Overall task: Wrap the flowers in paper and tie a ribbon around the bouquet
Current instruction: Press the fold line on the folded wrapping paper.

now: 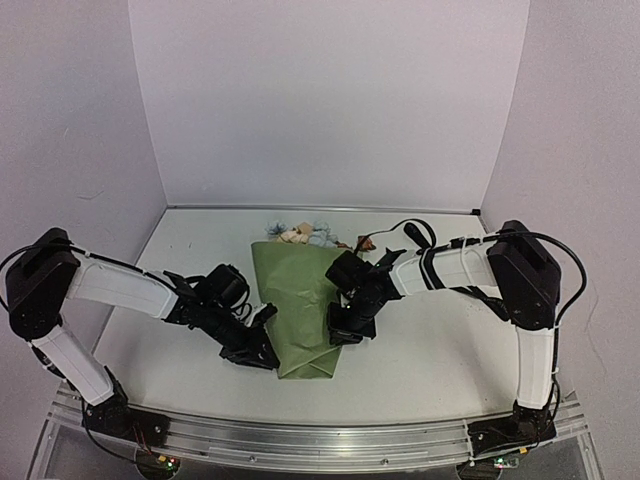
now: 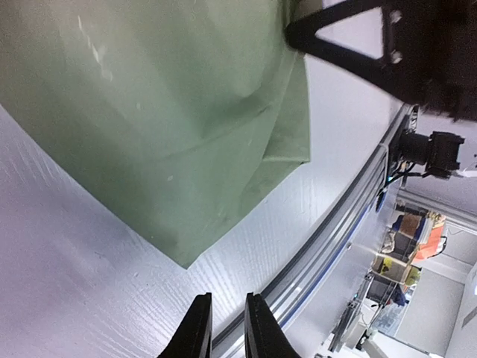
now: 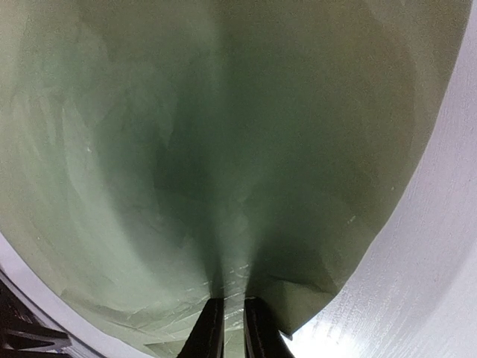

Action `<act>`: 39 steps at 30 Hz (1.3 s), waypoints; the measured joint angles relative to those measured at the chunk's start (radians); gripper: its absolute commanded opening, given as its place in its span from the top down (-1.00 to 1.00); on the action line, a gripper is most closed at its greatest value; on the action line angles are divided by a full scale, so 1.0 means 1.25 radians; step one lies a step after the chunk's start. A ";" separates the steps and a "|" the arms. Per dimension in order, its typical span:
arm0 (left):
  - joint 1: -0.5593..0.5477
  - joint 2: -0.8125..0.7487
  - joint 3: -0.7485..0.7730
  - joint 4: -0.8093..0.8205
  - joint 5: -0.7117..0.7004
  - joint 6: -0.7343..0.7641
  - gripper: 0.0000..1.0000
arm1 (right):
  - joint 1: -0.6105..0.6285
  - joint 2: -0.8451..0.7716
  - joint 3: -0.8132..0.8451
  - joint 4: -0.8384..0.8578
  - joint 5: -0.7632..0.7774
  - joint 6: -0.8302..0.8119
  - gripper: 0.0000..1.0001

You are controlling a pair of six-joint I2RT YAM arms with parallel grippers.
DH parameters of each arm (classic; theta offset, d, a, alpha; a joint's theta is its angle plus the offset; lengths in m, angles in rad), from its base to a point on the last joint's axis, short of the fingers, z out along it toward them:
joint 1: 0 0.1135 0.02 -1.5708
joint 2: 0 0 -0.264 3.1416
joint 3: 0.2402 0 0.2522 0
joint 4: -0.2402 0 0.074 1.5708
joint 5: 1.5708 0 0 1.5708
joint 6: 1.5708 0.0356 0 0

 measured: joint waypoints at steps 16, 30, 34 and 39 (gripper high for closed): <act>0.072 0.130 0.034 0.153 0.060 -0.048 0.62 | 0.000 0.000 0.000 0.000 0.000 0.000 0.75; 0.085 0.184 0.008 0.243 0.068 -0.107 0.56 | 0.000 0.000 0.000 0.000 0.000 -0.003 0.75; 0.098 0.186 0.006 0.262 0.069 -0.122 0.53 | 0.000 0.000 0.000 0.000 0.000 -0.004 0.75; 0.128 0.195 0.009 0.276 0.069 -0.139 0.48 | 0.000 0.000 0.000 0.000 0.000 -0.007 0.75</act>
